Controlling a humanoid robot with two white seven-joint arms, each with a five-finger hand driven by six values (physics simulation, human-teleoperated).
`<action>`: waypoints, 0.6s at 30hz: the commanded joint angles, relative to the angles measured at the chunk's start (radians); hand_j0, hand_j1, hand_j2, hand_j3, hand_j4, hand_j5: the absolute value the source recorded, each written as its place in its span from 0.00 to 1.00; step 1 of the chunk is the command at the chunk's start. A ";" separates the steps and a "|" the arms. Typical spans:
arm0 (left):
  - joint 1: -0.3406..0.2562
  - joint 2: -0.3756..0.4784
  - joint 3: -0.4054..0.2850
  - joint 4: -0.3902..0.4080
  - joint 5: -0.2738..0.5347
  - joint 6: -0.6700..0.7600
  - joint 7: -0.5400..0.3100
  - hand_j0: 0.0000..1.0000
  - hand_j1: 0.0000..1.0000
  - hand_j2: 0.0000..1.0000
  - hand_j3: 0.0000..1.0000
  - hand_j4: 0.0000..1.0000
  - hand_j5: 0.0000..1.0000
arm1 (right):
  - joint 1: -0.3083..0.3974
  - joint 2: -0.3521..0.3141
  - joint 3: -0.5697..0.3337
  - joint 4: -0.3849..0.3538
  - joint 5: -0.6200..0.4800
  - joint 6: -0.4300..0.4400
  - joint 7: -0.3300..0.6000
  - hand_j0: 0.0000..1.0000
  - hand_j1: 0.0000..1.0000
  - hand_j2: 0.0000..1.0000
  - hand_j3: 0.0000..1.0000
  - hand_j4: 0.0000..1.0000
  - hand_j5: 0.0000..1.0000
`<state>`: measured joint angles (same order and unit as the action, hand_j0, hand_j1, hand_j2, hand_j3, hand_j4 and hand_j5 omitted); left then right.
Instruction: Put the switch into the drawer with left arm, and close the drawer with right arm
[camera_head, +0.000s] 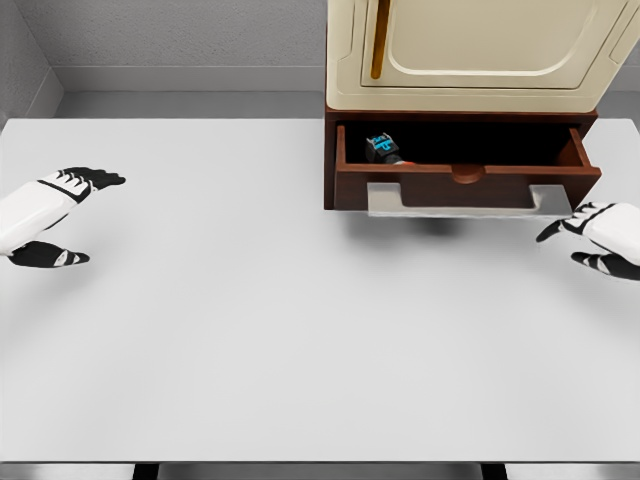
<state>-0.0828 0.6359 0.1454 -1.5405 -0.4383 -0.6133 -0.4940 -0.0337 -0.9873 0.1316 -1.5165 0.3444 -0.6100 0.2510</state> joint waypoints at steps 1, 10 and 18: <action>0.000 -0.001 0.000 0.000 0.007 0.002 0.000 1.00 1.00 1.00 1.00 1.00 1.00 | 0.000 0.009 0.016 0.013 0.005 -0.001 -0.001 0.66 0.66 0.66 0.66 0.66 0.66; 0.000 -0.001 0.000 -0.001 0.007 0.002 0.000 1.00 1.00 1.00 1.00 1.00 1.00 | -0.040 0.027 0.040 0.045 0.008 -0.001 -0.001 0.66 0.66 0.66 0.66 0.66 0.66; 0.000 -0.002 0.000 0.000 0.007 0.002 0.000 1.00 1.00 1.00 1.00 1.00 1.00 | -0.077 0.029 0.075 0.062 0.008 -0.001 -0.001 0.67 0.67 0.67 0.67 0.67 0.67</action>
<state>-0.0828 0.6337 0.1453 -1.5402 -0.4383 -0.6133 -0.4945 -0.1104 -0.9576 0.2040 -1.4558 0.3605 -0.6125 0.2511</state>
